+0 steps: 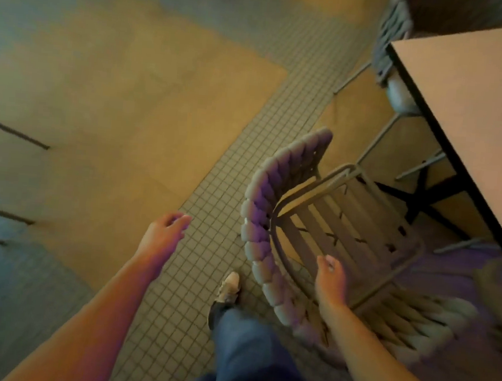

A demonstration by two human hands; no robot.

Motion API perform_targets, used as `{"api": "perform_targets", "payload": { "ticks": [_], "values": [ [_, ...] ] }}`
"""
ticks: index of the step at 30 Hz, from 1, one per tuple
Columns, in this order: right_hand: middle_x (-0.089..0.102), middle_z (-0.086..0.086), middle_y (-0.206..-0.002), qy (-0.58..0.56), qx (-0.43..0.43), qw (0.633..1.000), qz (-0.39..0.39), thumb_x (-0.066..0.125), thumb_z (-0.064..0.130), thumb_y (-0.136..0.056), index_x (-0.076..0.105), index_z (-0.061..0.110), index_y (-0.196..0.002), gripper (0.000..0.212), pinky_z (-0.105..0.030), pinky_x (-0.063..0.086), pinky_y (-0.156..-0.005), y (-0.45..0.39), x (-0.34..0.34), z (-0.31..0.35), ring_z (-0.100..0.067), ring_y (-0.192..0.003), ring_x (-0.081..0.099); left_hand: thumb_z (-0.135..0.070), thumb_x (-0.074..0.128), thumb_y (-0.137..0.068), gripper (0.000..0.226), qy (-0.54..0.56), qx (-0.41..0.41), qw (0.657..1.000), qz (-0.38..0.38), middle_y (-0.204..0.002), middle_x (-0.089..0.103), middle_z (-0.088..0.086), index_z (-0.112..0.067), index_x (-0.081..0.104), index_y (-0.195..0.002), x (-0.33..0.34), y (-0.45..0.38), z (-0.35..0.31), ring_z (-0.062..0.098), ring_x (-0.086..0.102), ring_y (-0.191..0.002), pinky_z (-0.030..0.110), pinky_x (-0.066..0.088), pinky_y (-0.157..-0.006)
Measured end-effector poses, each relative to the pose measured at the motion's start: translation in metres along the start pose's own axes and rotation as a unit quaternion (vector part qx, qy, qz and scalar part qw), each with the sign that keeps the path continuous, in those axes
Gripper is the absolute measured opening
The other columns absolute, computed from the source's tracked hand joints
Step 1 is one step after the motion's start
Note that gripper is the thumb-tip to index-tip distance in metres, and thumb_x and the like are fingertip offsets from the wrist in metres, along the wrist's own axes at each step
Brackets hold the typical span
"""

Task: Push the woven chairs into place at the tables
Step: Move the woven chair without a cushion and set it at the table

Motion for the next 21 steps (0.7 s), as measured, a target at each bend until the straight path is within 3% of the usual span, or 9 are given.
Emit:
{"api": "perform_targets", "payload": {
  "ticks": [4,7,9,12,14,17,21],
  "values": [
    [0.050,-0.012,-0.141,-0.040,0.039,0.997,-0.057,0.047,0.031,-0.097,0.039,0.012,-0.141,0.049,-0.042,0.039,-0.106,-0.017,-0.020,-0.010,-0.029,-0.129,0.047,-0.046,0.059,-0.085,0.044,-0.095,0.015,0.993,0.072,-0.118,0.065,0.003,-0.022,0.060,-0.122,0.040,-0.046,-0.038,0.021,0.061,-0.109,0.042,0.047,-0.093],
    [0.053,-0.014,-0.137,-0.046,0.043,0.989,-0.132,0.049,0.033,-0.096,0.042,0.010,-0.139,0.049,-0.036,0.040,-0.095,-0.018,-0.056,-0.014,-0.031,-0.124,0.051,-0.047,0.061,-0.083,0.052,-0.176,0.040,0.977,0.110,-0.122,0.064,0.004,-0.022,0.056,-0.129,0.070,-0.066,-0.066,0.025,0.061,-0.110,0.046,0.049,-0.096],
    [0.054,-0.018,-0.136,-0.051,0.046,0.981,-0.184,0.050,0.031,-0.095,0.043,0.007,-0.139,0.050,-0.035,0.041,-0.092,-0.013,-0.084,-0.020,-0.033,-0.121,0.053,-0.044,0.061,-0.085,0.054,-0.231,0.067,0.961,0.134,-0.117,0.065,0.005,-0.021,0.053,-0.132,0.093,-0.082,-0.089,0.025,0.062,-0.104,0.046,0.050,-0.093],
    [0.053,-0.022,-0.136,-0.024,0.069,0.961,-0.266,0.054,0.027,-0.094,0.042,0.004,-0.139,0.052,-0.045,0.042,-0.098,-0.003,-0.128,-0.048,-0.038,-0.122,0.052,-0.037,0.063,-0.087,0.055,-0.291,0.090,0.936,0.175,-0.113,0.065,0.010,-0.015,0.050,-0.135,0.137,-0.113,-0.116,0.032,0.062,-0.099,0.047,0.052,-0.087],
    [0.054,-0.025,-0.133,0.018,0.078,0.949,-0.306,0.056,0.024,-0.092,0.044,0.003,-0.137,0.051,-0.046,0.042,-0.098,0.004,-0.147,-0.066,-0.040,-0.120,0.053,-0.034,0.064,-0.087,0.053,-0.286,0.069,0.935,0.200,-0.116,0.061,0.013,-0.013,0.049,-0.134,0.164,-0.136,-0.125,0.030,0.059,-0.094,0.041,0.052,-0.073],
    [0.057,-0.029,-0.125,0.019,0.106,0.934,-0.341,0.059,0.020,-0.090,0.048,0.000,-0.133,0.049,-0.047,0.043,-0.097,0.012,-0.157,-0.088,-0.041,-0.115,0.056,-0.029,0.062,-0.089,0.048,-0.302,0.057,0.925,0.222,-0.113,0.057,0.014,-0.012,0.049,-0.132,0.196,-0.167,-0.140,0.027,0.054,-0.094,0.039,0.049,-0.071],
    [0.055,-0.026,-0.129,0.043,0.135,0.923,-0.359,0.060,0.022,-0.090,0.048,0.001,-0.132,0.049,-0.043,0.041,-0.098,0.021,-0.151,-0.093,-0.038,-0.121,0.051,-0.024,0.062,-0.089,0.050,-0.366,0.124,0.890,0.241,-0.109,0.058,0.015,-0.010,0.048,-0.135,0.237,-0.195,-0.171,0.029,0.055,-0.091,0.035,0.047,-0.067]
  ]
}}
Point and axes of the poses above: each hand's wrist, its own y-axis away from the middle knuckle, its own x-axis out of the palm, z = x × y, the point moved 10 cm from there along -y, towards the middle knuckle
